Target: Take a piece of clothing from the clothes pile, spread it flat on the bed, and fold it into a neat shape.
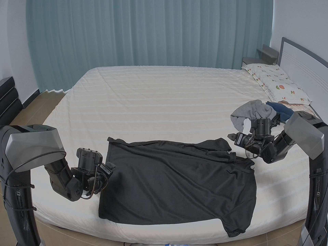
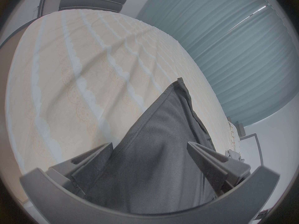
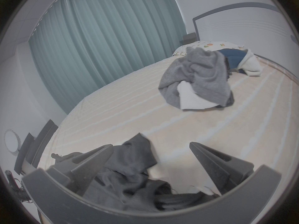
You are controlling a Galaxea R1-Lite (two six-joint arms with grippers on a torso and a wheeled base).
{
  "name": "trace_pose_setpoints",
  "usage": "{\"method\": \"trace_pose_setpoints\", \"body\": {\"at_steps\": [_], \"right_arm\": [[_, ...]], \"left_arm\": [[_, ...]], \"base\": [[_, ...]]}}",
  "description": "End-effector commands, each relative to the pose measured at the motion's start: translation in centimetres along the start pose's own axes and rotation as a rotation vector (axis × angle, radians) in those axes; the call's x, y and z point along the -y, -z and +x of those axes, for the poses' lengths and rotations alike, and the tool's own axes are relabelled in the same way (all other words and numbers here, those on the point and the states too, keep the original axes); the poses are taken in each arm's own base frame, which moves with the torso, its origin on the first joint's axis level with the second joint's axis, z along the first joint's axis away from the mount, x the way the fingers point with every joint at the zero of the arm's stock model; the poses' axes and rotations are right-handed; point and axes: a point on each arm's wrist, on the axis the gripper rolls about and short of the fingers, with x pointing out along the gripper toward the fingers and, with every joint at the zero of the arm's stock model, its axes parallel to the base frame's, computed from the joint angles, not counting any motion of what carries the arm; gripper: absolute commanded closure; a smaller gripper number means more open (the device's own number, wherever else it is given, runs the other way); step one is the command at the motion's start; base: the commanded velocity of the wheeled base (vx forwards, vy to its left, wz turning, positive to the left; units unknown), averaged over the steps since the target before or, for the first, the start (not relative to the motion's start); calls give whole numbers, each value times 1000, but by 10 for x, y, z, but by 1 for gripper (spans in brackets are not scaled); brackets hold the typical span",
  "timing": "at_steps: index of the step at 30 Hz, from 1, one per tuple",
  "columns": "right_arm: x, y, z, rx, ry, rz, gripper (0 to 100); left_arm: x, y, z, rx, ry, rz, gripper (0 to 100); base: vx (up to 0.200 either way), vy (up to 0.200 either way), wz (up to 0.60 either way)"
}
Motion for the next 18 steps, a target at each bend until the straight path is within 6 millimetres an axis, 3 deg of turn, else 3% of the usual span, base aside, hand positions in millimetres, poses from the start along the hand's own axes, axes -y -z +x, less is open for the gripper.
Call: {"method": "trace_pose_setpoints", "body": {"at_steps": [1,6,12,13,18], "right_arm": [[-13,31,35,-87,-7,1,0],[-18,48,48,-148,10,25,0],[-22,45,50,-125,-5,30,0],[-23,41,50,-112,-4,34,100],[-29,25,51,-62,-23,43,100]], "left_arm": [[0,0,0,1,1,-14,0],[0,0,0,2,1,-16,0],[0,0,0,2,1,-16,0],[0,0,0,2,1,-16,0],[0,0,0,1,-1,-14,0]], "base": [[0,0,0],[0,0,0],[0,0,0],[0,0,0],[0,0,0]]}}
